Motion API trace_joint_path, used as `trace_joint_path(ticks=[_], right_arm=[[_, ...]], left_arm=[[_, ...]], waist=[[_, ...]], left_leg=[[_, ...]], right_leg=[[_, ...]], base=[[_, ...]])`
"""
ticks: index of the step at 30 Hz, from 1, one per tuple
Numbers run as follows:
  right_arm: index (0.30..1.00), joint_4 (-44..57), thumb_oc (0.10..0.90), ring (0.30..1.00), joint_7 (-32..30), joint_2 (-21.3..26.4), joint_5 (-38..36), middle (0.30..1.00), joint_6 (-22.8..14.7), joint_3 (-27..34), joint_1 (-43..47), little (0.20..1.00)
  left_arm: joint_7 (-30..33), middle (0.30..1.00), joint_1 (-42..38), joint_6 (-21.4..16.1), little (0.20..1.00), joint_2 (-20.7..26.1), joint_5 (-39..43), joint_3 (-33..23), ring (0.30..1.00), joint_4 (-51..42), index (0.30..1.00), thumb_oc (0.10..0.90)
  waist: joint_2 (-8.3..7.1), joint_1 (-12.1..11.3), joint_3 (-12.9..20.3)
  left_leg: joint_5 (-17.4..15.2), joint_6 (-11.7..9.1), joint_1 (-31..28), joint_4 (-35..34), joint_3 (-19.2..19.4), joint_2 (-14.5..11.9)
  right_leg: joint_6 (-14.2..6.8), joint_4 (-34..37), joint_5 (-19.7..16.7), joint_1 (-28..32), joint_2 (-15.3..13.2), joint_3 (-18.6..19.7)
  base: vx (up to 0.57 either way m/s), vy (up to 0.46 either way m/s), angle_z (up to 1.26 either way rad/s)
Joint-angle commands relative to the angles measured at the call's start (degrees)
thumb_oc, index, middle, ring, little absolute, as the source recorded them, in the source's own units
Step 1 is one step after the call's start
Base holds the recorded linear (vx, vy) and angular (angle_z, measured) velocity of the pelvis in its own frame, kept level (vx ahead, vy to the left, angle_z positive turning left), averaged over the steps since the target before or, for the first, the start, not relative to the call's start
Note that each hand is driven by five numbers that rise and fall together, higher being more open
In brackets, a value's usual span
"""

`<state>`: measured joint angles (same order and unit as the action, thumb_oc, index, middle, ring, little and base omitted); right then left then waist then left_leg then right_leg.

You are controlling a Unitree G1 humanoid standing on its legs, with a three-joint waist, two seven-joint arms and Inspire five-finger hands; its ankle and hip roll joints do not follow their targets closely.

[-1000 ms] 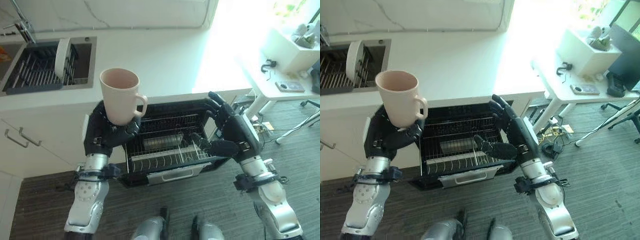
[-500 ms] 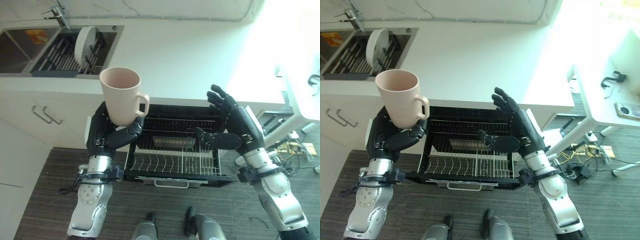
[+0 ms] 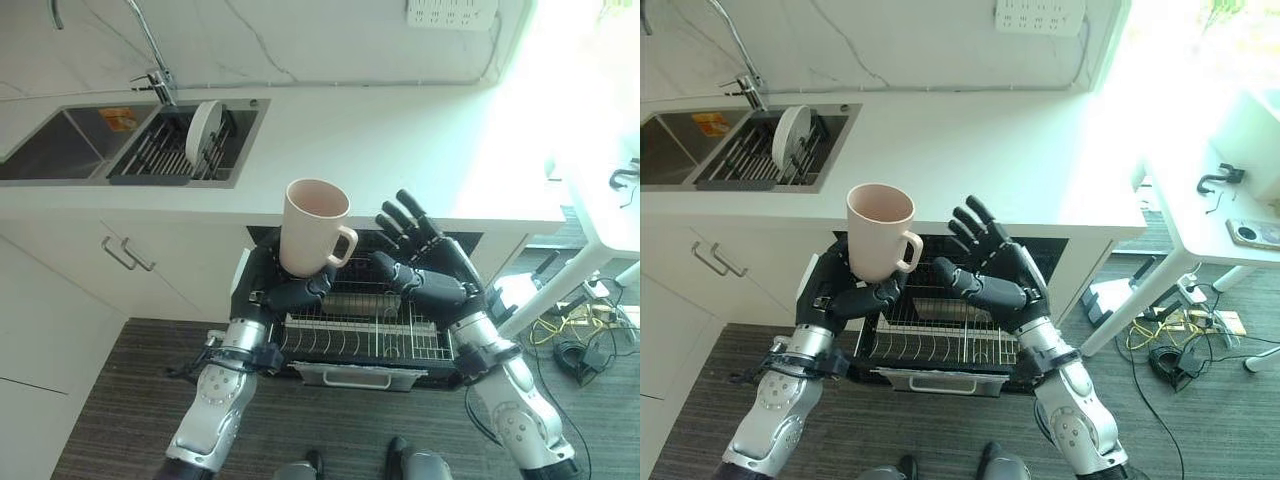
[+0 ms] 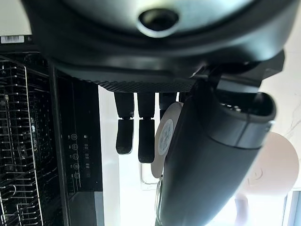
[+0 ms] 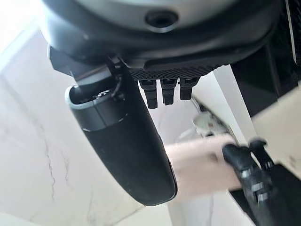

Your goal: Place the dishes in the dishwasher.

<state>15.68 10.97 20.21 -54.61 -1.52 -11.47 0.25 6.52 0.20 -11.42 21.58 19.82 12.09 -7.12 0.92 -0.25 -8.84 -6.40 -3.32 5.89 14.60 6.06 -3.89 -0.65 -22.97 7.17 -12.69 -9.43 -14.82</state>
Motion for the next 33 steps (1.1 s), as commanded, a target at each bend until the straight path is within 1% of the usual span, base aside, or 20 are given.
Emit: trace_joint_path(ticks=[1, 3, 5, 9, 13, 16, 20, 26, 31, 33], right_arm=[[0.900, 4.2, 0.800, 0.900, 4.6, -3.3, -10.5, 0.900, -3.0, 0.9, 4.0, 0.900], [0.900, 4.2, 0.800, 0.900, 4.4, -4.3, -11.8, 0.900, -3.0, -0.2, 4.0, 0.900], [0.900, 4.1, 0.800, 0.900, 3.8, -4.9, -11.3, 0.900, -3.8, -1.5, 4.2, 0.900], [0.900, 3.7, 0.800, 0.900, 2.9, -4.9, -10.9, 0.900, -5.1, -2.3, 5.0, 0.900], [0.900, 3.5, 0.800, 0.900, 1.9, -4.8, -10.4, 0.900, -5.7, -2.4, 5.6, 0.900], [0.900, 3.6, 0.800, 0.900, 0.8, -4.4, -8.1, 0.900, -6.4, -2.4, 5.8, 0.900], [0.900, 3.9, 0.800, 0.900, -1.9, -3.2, -2.0, 0.900, -8.2, -2.0, 6.2, 0.900], [0.900, 4.4, 0.800, 0.900, -3.6, -2.5, 2.5, 0.900, -9.0, -2.2, 7.3, 0.900], [0.900, 4.9, 0.800, 0.900, -4.8, -1.7, 5.6, 0.900, -8.9, -2.5, 8.8, 0.900], [0.900, 5.3, 0.800, 0.900, -4.6, -1.5, 5.5, 0.900, -8.4, -2.6, 9.2, 0.900]], left_arm=[[-0.1, 0.300, -6.2, -7.9, 0.300, 1.5, -2.0, -0.8, 0.300, -3.3, 0.300, 0.400], [-0.1, 0.300, -6.2, -8.0, 0.300, 1.5, -2.5, -0.1, 0.300, -3.1, 0.300, 0.400], [0.2, 0.300, -6.2, -7.9, 0.300, 1.5, -3.5, 0.7, 0.300, -3.3, 0.300, 0.400], [0.3, 0.300, -6.8, -7.6, 0.300, 1.7, -3.9, 1.5, 0.300, -3.0, 0.300, 0.400], [0.4, 0.300, -7.0, -7.2, 0.300, 1.7, -4.3, 2.0, 0.300, -2.9, 0.300, 0.400], [0.4, 0.300, -6.9, -7.2, 0.300, 1.8, -4.3, 2.1, 0.300, -3.0, 0.300, 0.400], [0.8, 0.300, -6.9, -7.0, 0.300, 2.0, -5.3, 2.2, 0.300, -3.5, 0.300, 0.400], [1.2, 0.300, -7.3, -6.6, 0.300, 2.1, -6.3, 2.6, 0.300, -3.3, 0.300, 0.400], [1.2, 0.300, -7.8, -5.9, 0.300, 2.2, -7.0, 2.9, 0.300, -3.4, 0.300, 0.400], [0.6, 0.300, -7.8, -5.4, 0.300, 2.4, -7.0, 2.9, 0.300, -3.6, 0.300, 0.400]], waist=[[-1.41, 0.0, 3.8], [-1.50, -0.3, 3.9], [-1.55, -0.5, 4.0], [-1.60, -0.8, 4.1], [-1.65, -0.9, 4.2], [-1.68, -1.0, 4.3], [-1.73, -0.9, 4.3], [-1.72, -0.9, 4.3], [-1.65, -1.0, 4.2], [-1.61, -1.1, 4.3]], left_leg=[[-3.9, 0.5, 0.1, 2.6, 0.0, -2.1], [-4.1, 0.6, -0.1, 2.6, 0.0, -2.0], [-4.2, 0.7, -0.3, 2.6, 0.2, -1.9], [-4.3, 0.8, -0.5, 2.6, 0.3, -1.9], [-4.4, 0.8, -0.6, 2.6, 0.3, -1.9], [-4.4, 0.9, -0.7, 2.6, 0.3, -1.9], [-4.4, 0.9, -0.8, 2.6, 0.4, -1.9], [-4.5, 0.9, -1.0, 2.6, 0.4, -1.9], [-4.6, 1.0, -1.0, 2.6, 0.3, -1.8], [-4.6, 1.0, -1.1, 2.6, 0.3, -1.7]], right_leg=[[-5.7, 5.8, -0.6, 6.2, -1.9, 1.7], [-5.7, 5.8, -0.5, 6.4, -2.0, 1.7], [-5.8, 5.8, -0.5, 6.6, -2.1, 1.7], [-5.8, 5.8, -0.5, 6.9, -2.2, 1.6], [-5.8, 5.8, -0.4, 7.1, -2.2, 1.5], [-5.8, 5.8, -0.3, 7.1, -2.1, 1.8], [-5.7, 5.8, -0.2, 7.3, -1.9, 2.1], [-5.7, 5.8, -0.1, 7.4, -1.9, 2.1], [-5.7, 5.8, -0.1, 7.6, -1.8, 2.2], [-5.7, 5.8, 0.0, 7.7, -1.9, 2.3]], base=[[0.00, 0.000, 0.00], [0.00, 0.000, 0.00], [0.00, 0.000, 0.00], [0.00, 0.000, 0.00], [0.00, 0.000, 0.00], [0.00, 0.000, 0.00], [0.00, 0.000, 0.00], [0.00, 0.000, 0.00], [0.00, 0.000, 0.00], [0.00, 0.000, 0.00]])
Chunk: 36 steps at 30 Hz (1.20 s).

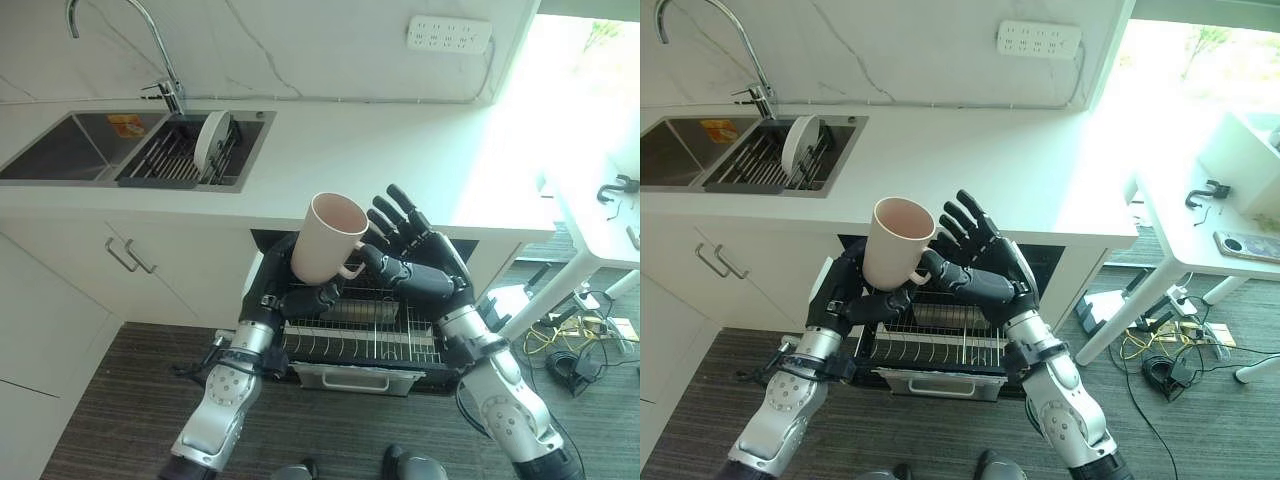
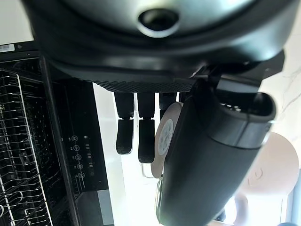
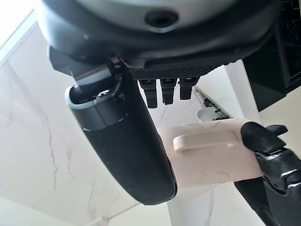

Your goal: Place the dishes in the dishwasher.

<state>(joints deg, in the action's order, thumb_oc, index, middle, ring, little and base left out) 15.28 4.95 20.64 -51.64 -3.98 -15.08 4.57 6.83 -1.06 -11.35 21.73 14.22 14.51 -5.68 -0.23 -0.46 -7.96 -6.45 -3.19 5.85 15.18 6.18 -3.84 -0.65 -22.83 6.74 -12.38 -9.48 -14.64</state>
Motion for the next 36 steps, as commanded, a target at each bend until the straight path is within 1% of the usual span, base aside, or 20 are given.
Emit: trace_joint_path(ticks=[1, 4, 13, 19, 20, 21, 30, 33, 36], right_arm=[[0.900, 6.1, 0.800, 0.900, 1.1, -1.9, 2.5, 0.900, -5.8, 0.6, 5.2, 0.900], [0.900, 5.9, 0.800, 0.900, 1.5, -2.1, 2.4, 0.900, -5.7, 0.0, 5.7, 0.900], [0.900, 4.9, 0.800, 0.900, 1.4, -2.9, 2.1, 0.900, -2.3, -3.1, 7.2, 0.900], [0.900, 4.6, 0.800, 0.900, 1.3, -3.3, 3.7, 0.900, -0.5, -5.1, 8.0, 0.900], [0.740, 4.6, 0.693, 0.740, 1.4, -3.3, 4.1, 0.740, -0.1, -5.4, 8.1, 0.740], [0.300, 4.5, 0.400, 0.300, 1.3, -3.1, 4.6, 0.300, -0.4, -5.5, 8.4, 0.300], [0.300, 3.8, 0.400, 0.300, 0.6, -2.3, 4.0, 0.300, -0.5, -5.8, 8.8, 0.300], [0.300, 3.6, 0.400, 0.300, 0.0, -2.3, 4.5, 0.300, -1.2, -5.3, 8.6, 0.300], [0.300, 3.3, 0.400, 0.300, -1.1, -2.3, 4.9, 0.300, -2.2, -4.8, 8.7, 0.300]], left_arm=[[-0.1, 0.300, -6.7, -5.2, 0.300, 2.3, -1.4, 0.9, 0.300, -5.1, 0.300, 0.400], [-0.6, 0.300, -7.0, -4.9, 0.300, 2.3, -1.7, 1.4, 0.300, -5.0, 0.300, 0.400], [-2.0, 0.300, -8.3, -3.8, 0.300, 2.2, -2.8, 4.1, 0.300, -5.4, 0.300, 0.400], [-3.6, 0.300, -9.3, -2.5, 0.300, 2.1, -3.9, 5.9, 0.300, -5.4, 0.300, 0.400], [-3.6, 0.300, -9.5, -2.6, 0.300, 2.3, -4.0, 6.2, 0.300, -5.3, 0.300, 0.400], [-3.8, 0.300, -9.5, -2.3, 0.300, 2.3, -4.2, 6.4, 0.300, -5.4, 0.300, 0.400], [-4.6, 0.300, -9.9, -1.9, 0.300, 3.1, -5.1, 7.6, 0.300, -4.7, 0.300, 0.400], [-4.5, 0.300, -9.7, -2.2, 0.300, 3.2, -5.1, 7.7, 0.300, -4.5, 0.300, 0.400], [-4.1, 0.300, -9.7, -1.5, 0.300, 3.0, -4.2, 7.5, 0.300, -4.2, 0.300, 0.400]], waist=[[-0.46, -1.1, 3.4], [-0.45, -1.1, 3.4], [-0.50, -1.5, 3.5], [-0.73, -1.8, 3.4], [-0.73, -1.8, 3.4], [-0.75, -1.8, 3.5], [-0.74, -1.7, 3.3], [-0.64, -1.6, 3.2], [-0.62, -1.5, 3.1]], left_leg=[[-4.6, 0.9, -1.0, 2.0, 0.1, -1.7], [-4.7, 1.0, -1.0, 2.0, 0.1, -1.5], [-4.5, 1.2, -0.9, 2.0, -0.1, -1.2], [-4.6, 1.3, -0.8, 2.0, -0.2, -1.1], [-4.5, 1.2, -0.7, 2.0, -0.2, -1.1], [-4.5, 1.2, -0.8, 2.0, -0.1, -1.1], [-4.6, 1.2, -1.0, 2.0, 0.4, -1.3], [-4.5, 1.1, -1.0, 2.0, 0.6, -1.4], [-4.5, 1.1, -1.0, 2.0, 0.7, -1.6]], right_leg=[[-5.7, 5.6, 0.5, 7.5, -1.8, 2.1], [-5.7, 5.6, 0.4, 7.5, -1.9, 2.1], [-5.8, 5.6, 0.4, 7.5, -2.0, 2.1], [-5.9, 5.6, 0.4, 7.4, -2.1, 2.1], [-5.9, 5.6, 0.4, 7.4, -2.1, 2.1], [-5.9, 5.6, 0.4, 7.5, -2.1, 2.0], [-6.0, 5.6, 0.2, 7.4, -2.1, 2.0], [-6.0, 5.6, 0.2, 7.3, -2.1, 2.1], [-5.9, 5.6, 0.1, 7.2, -2.1, 2.1]], base=[[0.00, 0.000, 0.00], [0.00, 0.000, 0.00], [0.00, 0.000, 0.00], [0.00, 0.000, 0.00], [0.00, 0.000, 0.00], [0.00, 0.000, 0.00], [0.00, 0.000, 0.00], [-0.01, -0.002, 0.00], [-0.02, -0.004, 0.00]])
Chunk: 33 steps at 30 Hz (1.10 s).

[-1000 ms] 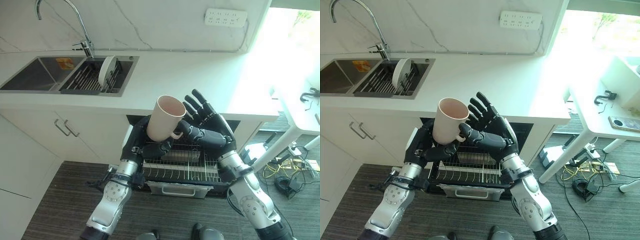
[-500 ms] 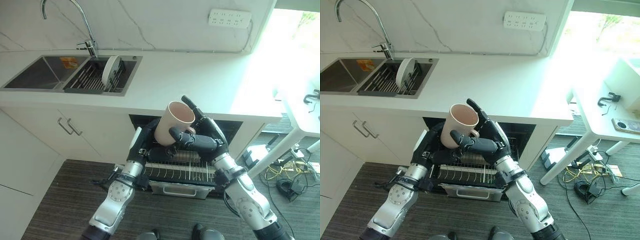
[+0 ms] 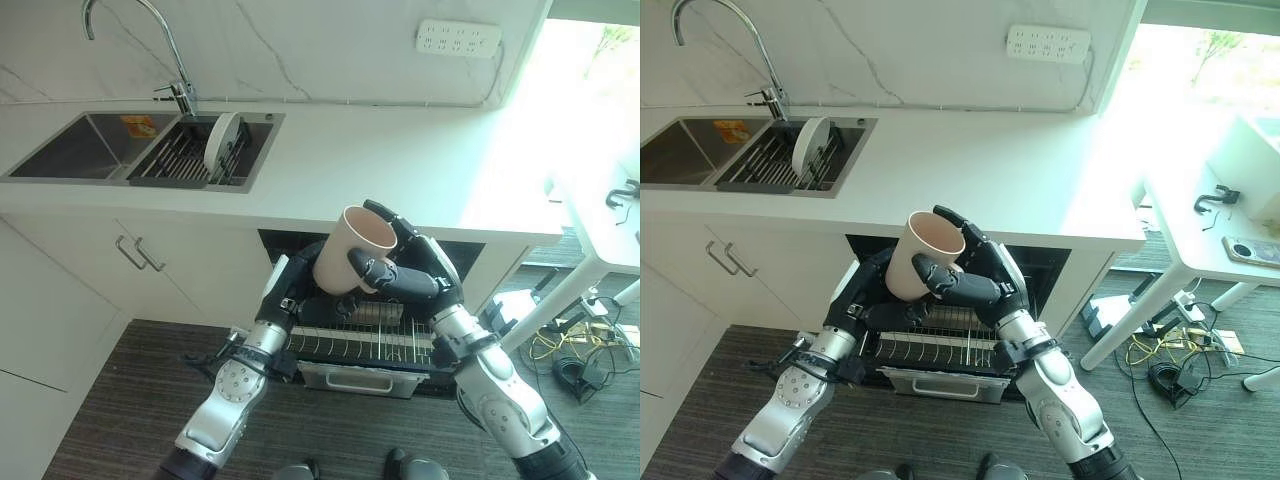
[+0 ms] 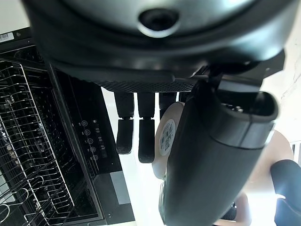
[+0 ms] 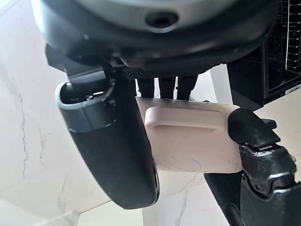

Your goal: Place the dishes in the dishwasher.

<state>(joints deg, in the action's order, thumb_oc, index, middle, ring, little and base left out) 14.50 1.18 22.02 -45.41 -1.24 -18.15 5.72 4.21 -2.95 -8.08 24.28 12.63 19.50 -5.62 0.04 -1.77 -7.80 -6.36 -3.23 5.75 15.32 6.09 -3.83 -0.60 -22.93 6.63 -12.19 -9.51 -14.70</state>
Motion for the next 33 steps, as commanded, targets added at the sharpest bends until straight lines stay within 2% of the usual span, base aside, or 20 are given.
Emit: trace_joint_path(ticks=[1, 2, 3, 4, 5, 8, 12, 19, 21, 25, 27, 30, 32, 33], right_arm=[[0.300, 3.9, 0.400, 0.300, 2.0, -3.7, -1.1, 0.300, -6.0, -1.1, 7.5, 0.300], [0.300, 4.0, 0.400, 0.300, 1.7, -3.8, -1.0, 0.300, -6.3, -0.6, 7.2, 0.300], [0.300, 4.1, 0.400, 0.300, 1.6, -3.8, -0.9, 0.300, -6.5, 0.1, 7.0, 0.300], [0.300, 4.2, 0.400, 0.300, 1.4, -3.7, -0.8, 0.300, -6.9, 0.7, 6.7, 0.300], [0.300, 4.1, 0.400, 0.300, 0.9, -3.4, -0.7, 0.300, -7.8, 1.7, 6.5, 0.300], [0.300, 4.5, 0.400, 0.300, 0.1, -2.7, -0.2, 0.300, -9.5, 5.2, 5.8, 0.300], [0.300, 5.2, 0.400, 0.300, -0.6, -1.3, 0.6, 0.300, -12.5, 11.4, 3.4, 0.300], [0.300, 4.9, 0.400, 0.300, -1.7, -0.8, 0.9, 0.300, -13.8, 16.5, 1.7, 0.300], [0.300, 4.9, 0.400, 0.300, -2.4, -0.9, 0.3, 0.300, -13.8, 17.6, 1.2, 0.300], [0.300, 5.1, 0.400, 0.300, -2.4, -0.9, 0.1, 0.300, -12.7, 17.8, 0.8, 0.300], [0.300, 5.2, 0.400, 0.300, -2.6, -0.8, 0.0, 0.300, -12.5, 17.6, 0.7, 0.300], [0.300, 4.5, 0.400, 0.300, -2.6, 0.3, -1.0, 0.300, -12.6, 15.8, 1.1, 0.300], [0.300, 3.9, 0.400, 0.300, -2.5, 0.5, -1.4, 0.300, -12.9, 15.0, 1.4, 0.300], [0.300, 3.7, 0.400, 0.300, -2.4, 0.4, -1.5, 0.300, -12.9, 14.6, 1.5, 0.300]], left_arm=[[-0.8, 0.300, -7.6, -4.7, 0.300, 0.4, -1.7, 2.2, 0.300, -3.7, 0.300, 0.400], [-0.5, 0.300, -7.3, -4.8, 0.300, 0.2, -1.3, 1.9, 0.300, -3.4, 0.300, 0.400], [-0.3, 0.469, -7.0, -4.6, 0.469, 0.0, -0.9, 1.6, 0.469, -3.2, 0.469, 0.513], [0.0, 0.792, -6.6, -4.5, 0.792, -0.1, -0.6, 1.2, 0.792, -3.0, 0.792, 0.728], [0.6, 0.900, -6.0, -4.4, 0.900, 0.0, -0.1, 0.5, 0.900, -2.4, 0.900, 0.800], [2.0, 0.900, -4.1, -4.4, 0.900, 0.1, 0.4, -1.8, 0.900, -1.0, 0.900, 0.800], [3.7, 0.900, 0.2, -5.3, 0.900, 0.7, 2.5, -7.8, 0.900, 2.3, 0.900, 0.800], [4.5, 0.900, 3.1, -4.8, 0.900, 0.8, 2.2, -12.5, 0.900, 4.4, 0.900, 0.800], [4.6, 0.900, 3.3, -3.3, 0.900, 0.7, 2.2, -13.3, 0.900, 5.0, 0.900, 0.800], [2.4, 0.900, 3.7, 1.7, 0.900, 1.1, -1.1, -11.2, 0.900, 9.0, 0.900, 0.800], [2.3, 0.900, 3.6, 2.5, 0.900, 1.3, -2.6, -10.3, 0.900, 10.0, 0.900, 0.800], [8.7, 0.900, -0.2, 4.8, 0.900, 4.3, -17.7, -5.0, 0.900, 16.1, 0.900, 0.800], [11.0, 0.900, -2.9, 5.6, 0.900, 5.2, -22.1, -2.7, 0.900, 19.0, 0.900, 0.800], [11.7, 0.839, -4.1, 6.1, 0.839, 5.4, -22.6, -1.8, 0.839, 20.3, 0.839, 0.759]], waist=[[-0.88, -0.1, 2.9], [-0.85, 0.0, 2.8], [-0.83, 0.1, 2.8], [-0.79, 0.1, 2.8], [-0.73, 0.1, 2.6], [-0.58, 0.3, 2.4], [-0.20, 0.6, 2.5], [0.10, 1.1, 2.6], [0.20, 1.4, 2.7], [0.52, 2.1, 2.7], [0.63, 2.3, 2.7], [1.08, 3.7, 2.7], [1.11, 4.4, 2.8], [1.12, 4.7, 2.8]], left_leg=[[-4.6, 1.1, -0.9, 1.9, 0.9, -1.7], [-4.6, 1.1, -0.9, 1.9, 1.0, -1.8], [-4.5, 1.0, -1.0, 1.9, 1.1, -1.9], [-4.5, 1.0, -1.0, 1.9, 1.1, -2.0], [-4.4, 1.0, -1.1, 1.9, 1.3, -2.2], [-4.3, 0.9, -1.2, 1.9, 1.4, -2.4], [-4.2, 0.7, -1.4, 1.9, 1.8, -2.8], [-4.0, 0.5, -1.4, 1.9, 2.0, -3.1], [-4.0, 0.4, -1.4, 1.9, 2.0, -3.2], [-3.9, 0.4, -1.2, 1.9, 2.4, -3.3], [-3.8, 0.4, -1.2, 1.9, 2.6, -3.4], [-3.8, 0.5, -1.4, 1.9, 3.5, -3.6], [-3.8, 0.5, -1.5, 1.9, 3.8, -3.7], [-3.8, 0.5, -1.5, 1.9, 4.0, -3.8]], right_leg=[[-5.9, 5.7, 0.3, 7.0, -2.0, 2.1], [-5.9, 5.7, 0.2, 7.0, -1.9, 2.1], [-5.9, 5.7, 0.2, 7.1, -1.9, 2.1], [-5.9, 5.7, 0.2, 7.1, -1.9, 2.1], [-5.8, 5.7, 0.2, 7.1, -1.9, 2.0], [-5.6, 5.7, 0.3, 7.1, -1.7, 2.1], [-5.5, 5.7, 0.5, 7.1, -1.5, 2.3], [-5.3, 5.7, 0.6, 6.9, -1.2, 2.6], [-5.2, 5.7, 0.6, 6.8, -1.1, 2.8], [-5.2, 5.7, 0.5, 6.4, -0.8, 3.3], [-5.2, 5.7, 0.4, 6.3, -0.7, 3.5], [-5.4, 5.7, 0.3, 5.8, -0.2, 4.7], [-5.5, 5.7, 0.2, 5.7, -0.1, 5.2], [-5.6, 5.7, 0.1, 5.6, 0.0, 5.4]], base=[[-0.03, -0.010, -0.01], [0.00, 0.000, 0.00], [0.00, 0.000, 0.00], [0.00, 0.000, 0.00], [-0.03, -0.028, -0.04], [-0.02, -0.016, -0.06], [0.01, -0.006, -0.08], [0.00, 0.000, 0.00], [0.00, 0.000, 0.00], [0.00, -0.003, -0.06], [0.00, 0.005, -0.10], [0.01, 0.020, -0.09], [0.01, 0.011, -0.24], [0.02, 0.004, -0.14]])
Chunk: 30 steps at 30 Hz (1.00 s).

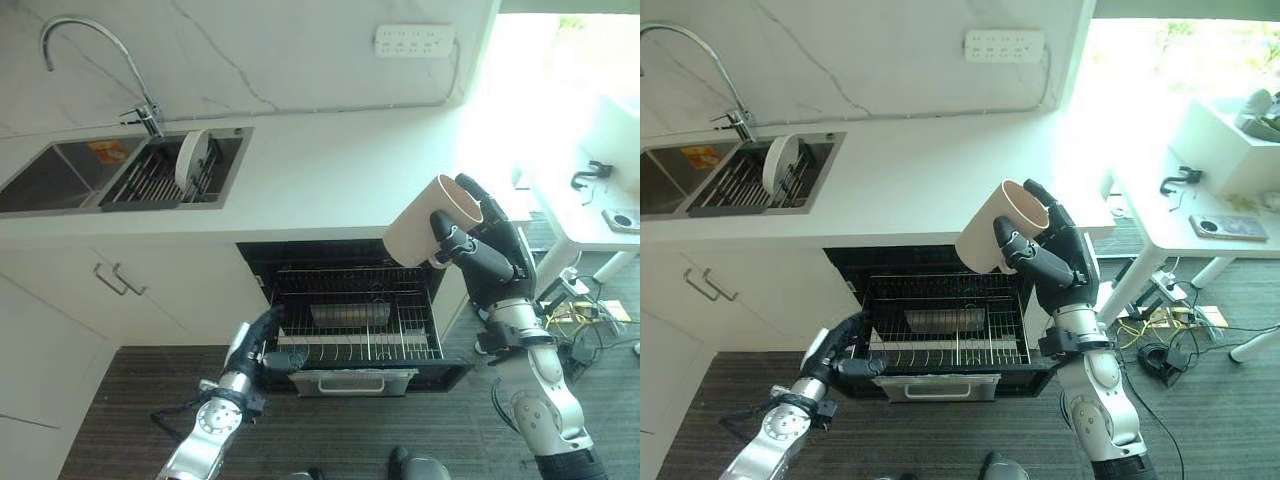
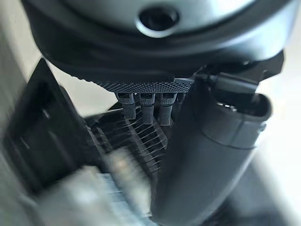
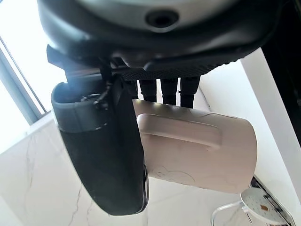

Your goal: Place the dishes in the dishwasher.

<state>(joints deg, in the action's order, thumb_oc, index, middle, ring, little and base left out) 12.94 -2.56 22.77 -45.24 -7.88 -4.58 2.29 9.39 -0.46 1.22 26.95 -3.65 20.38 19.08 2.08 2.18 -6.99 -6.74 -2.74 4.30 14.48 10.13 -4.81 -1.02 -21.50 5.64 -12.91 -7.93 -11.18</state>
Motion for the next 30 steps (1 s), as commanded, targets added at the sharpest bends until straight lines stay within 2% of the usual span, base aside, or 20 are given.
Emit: trace_joint_path(ticks=[1, 2, 3, 11, 12, 13, 14, 15, 17, 19, 20, 24, 26, 27, 30], right_arm=[[0.300, 5.2, 0.400, 0.300, 1.5, -0.4, -1.7, 0.300, -6.2, 0.7, 4.9, 0.300], [0.300, 5.0, 0.400, 0.300, 1.8, -0.5, -1.9, 0.300, -6.2, 0.3, 4.8, 0.300], [0.300, 4.7, 0.400, 0.300, 2.5, -0.6, -2.0, 0.300, -5.9, 0.2, 4.7, 0.300], [0.300, 4.5, 0.400, 0.300, 4.1, -1.1, -2.7, 0.300, -2.9, -0.5, 5.4, 0.300], [0.300, 4.6, 0.400, 0.300, 4.1, -1.2, -2.7, 0.300, -2.5, -0.5, 5.4, 0.300], [0.300, 4.7, 0.400, 0.300, 4.4, -1.3, -2.6, 0.300, -2.2, -0.4, 5.3, 0.300], [0.300, 4.8, 0.400, 0.300, 4.5, -1.4, -2.6, 0.300, -1.6, -0.3, 5.4, 0.300], [0.300, 5.1, 0.400, 0.300, 4.3, -1.2, -2.8, 0.300, -0.6, 0.0, 5.8, 0.300], [0.300, 5.7, 0.400, 0.300, 4.2, -1.4, -2.7, 0.300, 1.1, 0.2, 6.3, 0.300], [0.300, 5.9, 0.400, 0.300, 4.1, -1.8, -2.2, 0.300, 2.5, -0.2, 7.2, 0.300], [0.300, 6.1, 0.400, 0.300, 4.1, -1.8, -2.4, 0.300, 3.1, -0.4, 7.4, 0.300], [0.300, 5.4, 0.400, 0.300, 4.7, -1.7, -1.9, 0.300, 3.3, -0.6, 7.5, 0.300], [0.300, 4.7, 0.400, 0.300, 4.7, -1.1, -2.1, 0.300, 2.9, -0.9, 7.7, 0.300], [0.300, 4.0, 0.400, 0.300, 4.9, -0.6, -2.3, 0.300, 2.6, -1.0, 8.0, 0.300], [0.300, 2.6, 0.400, 0.300, 5.0, 0.6, -3.0, 0.300, 1.5, -1.0, 8.3, 0.300]], left_arm=[[7.4, 0.691, -7.9, -2.7, 0.691, 2.7, -7.3, -1.8, 0.691, -2.7, 0.691, 0.660], [8.5, 0.580, -9.0, -2.7, 0.580, 2.7, -8.2, -0.9, 0.580, -0.8, 0.580, 0.587], [9.3, 0.300, -10.4, -2.1, 0.300, 2.3, -9.8, 0.3, 0.300, 2.0, 0.300, 0.400], [11.9, 0.300, -15.7, -2.1, 0.300, 0.2, -12.9, 1.9, 0.300, 16.4, 0.300, 0.400], [11.4, 0.434, -16.0, -1.9, 0.434, 0.1, -12.6, 1.9, 0.434, 17.2, 0.434, 0.489], [10.0, 0.844, -16.4, -1.5, 0.844, -0.2, -12.7, 2.0, 0.844, 18.7, 0.844, 0.762], [7.4, 0.900, -16.5, 0.0, 0.900, -0.6, -13.0, 2.7, 0.900, 20.3, 0.900, 0.800], [1.0, 0.900, -16.3, 1.8, 0.900, -1.4, -13.1, 3.9, 0.900, 22.7, 0.900, 0.800], [-11.7, 0.900, -14.8, 8.5, 0.900, -3.5, -11.4, 5.9, 0.900, 27.7, 0.900, 0.800], [-18.5, 0.900, -14.4, 10.2, 0.900, -4.5, -13.3, 7.8, 0.900, 30.9, 0.900, 0.800], [-26.3, 0.900, -14.2, 11.4, 0.900, -5.0, -10.4, 9.2, 0.900, 31.1, 0.900, 0.800], [-37.7, 0.900, -12.1, 14.2, 0.900, -6.1, -5.0, 11.2, 0.900, 28.1, 0.900, 0.800], [-44.0, 0.900, -10.8, 15.4, 0.900, -5.0, -2.7, 12.5, 0.900, 25.3, 0.900, 0.800], [-49.1, 0.900, -10.1, 16.6, 0.900, -3.8, -2.0, 13.4, 0.900, 22.6, 0.900, 0.800], [-56.4, 0.900, -8.8, 18.2, 0.900, -0.6, -2.2, 15.5, 0.900, 17.0, 0.900, 0.800]], waist=[[-0.95, 1.1, 2.1], [-0.95, 1.5, 2.1], [-0.96, 2.1, 2.1], [-0.92, 4.7, 2.6], [-0.87, 4.9, 2.6], [-0.79, 5.1, 2.6], [-0.69, 5.4, 2.5], [-0.49, 5.5, 2.4], [0.08, 6.0, 2.4], [0.50, 6.5, 2.4], [0.66, 6.8, 2.5], [1.19, 7.0, 2.1], [1.50, 6.9, 1.8], [1.71, 6.7, 1.7], [1.93, 6.3, 1.6]], left_leg=[[-3.5, 0.0, -0.2, 2.7, 0.2, -2.8], [-3.5, 0.0, -0.3, 2.7, 0.4, -2.9], [-3.6, 0.0, -0.4, 2.7, 0.8, -3.0], [-3.6, 0.0, -0.9, 2.7, 2.4, -3.3], [-3.6, 0.0, -0.9, 2.7, 2.5, -3.3], [-3.7, 0.0, -1.0, 2.7, 2.8, -3.4], [-3.6, 0.0, -1.0, 2.7, 2.9, -3.3], [-3.7, 0.1, -1.0, 2.7, 2.9, -3.3], [-3.7, 0.2, -0.9, 2.7, 3.2, -3.3], [-3.8, 0.4, -1.1, 2.7, 3.4, -3.2], [-3.9, 0.4, -1.1, 2.7, 3.7, -3.2], [-4.0, 0.5, -1.1, 2.7, 3.9, -3.2], [-4.1, 0.5, -0.9, 2.7, 3.9, -3.1], [-4.2, 0.6, -0.8, 2.7, 3.8, -3.0], [-4.3, 0.6, -0.7, 2.7, 3.5, -2.8]], right_leg=[[-5.2, 4.3, 1.1, 6.3, -1.5, 2.1], [-5.3, 4.3, 1.0, 6.3, -1.4, 2.4], [-5.4, 4.3, 1.0, 6.2, -1.2, 2.8], [-5.5, 4.3, 0.6, 5.6, -0.4, 5.0], [-5.6, 4.3, 0.6, 5.5, -0.4, 5.2], [-5.6, 4.3, 0.6, 5.5, -0.4, 5.3], [-5.7, 4.3, 0.5, 5.4, -0.3, 5.6], [-5.7, 4.3, 0.5, 5.3, -0.2, 5.8], [-5.9, 4.3, 0.5, 5.1, -0.2, 6.0], [-5.9, 4.3, 0.6, 5.0, -0.1, 6.5], [-6.0, 4.3, 0.7, 5.0, -0.1, 6.7], [-6.1, 4.3, 0.8, 4.8, 0.0, 6.9], [-6.2, 4.3, 0.8, 4.7, -0.1, 6.9], [-6.2, 4.3, 0.9, 4.6, -0.1, 6.8], [-6.2, 4.3, 1.0, 4.7, -0.2, 6.4]], base=[[0.02, 0.001, -0.11], [0.03, -0.002, -0.12], [0.03, -0.001, -0.13], [0.03, 0.011, -0.17], [0.02, 0.020, -0.11], [0.02, 0.022, -0.07], [0.01, 0.034, -0.08], [-0.01, 0.038, -0.11], [-0.01, 0.049, -0.07], [0.01, 0.047, -0.01], [0.01, 0.032, -0.08], [-0.01, 0.032, -0.15], [-0.03, 0.048, 0.02], [-0.03, 0.038, 0.03], [-0.02, 0.029, 0.03]])
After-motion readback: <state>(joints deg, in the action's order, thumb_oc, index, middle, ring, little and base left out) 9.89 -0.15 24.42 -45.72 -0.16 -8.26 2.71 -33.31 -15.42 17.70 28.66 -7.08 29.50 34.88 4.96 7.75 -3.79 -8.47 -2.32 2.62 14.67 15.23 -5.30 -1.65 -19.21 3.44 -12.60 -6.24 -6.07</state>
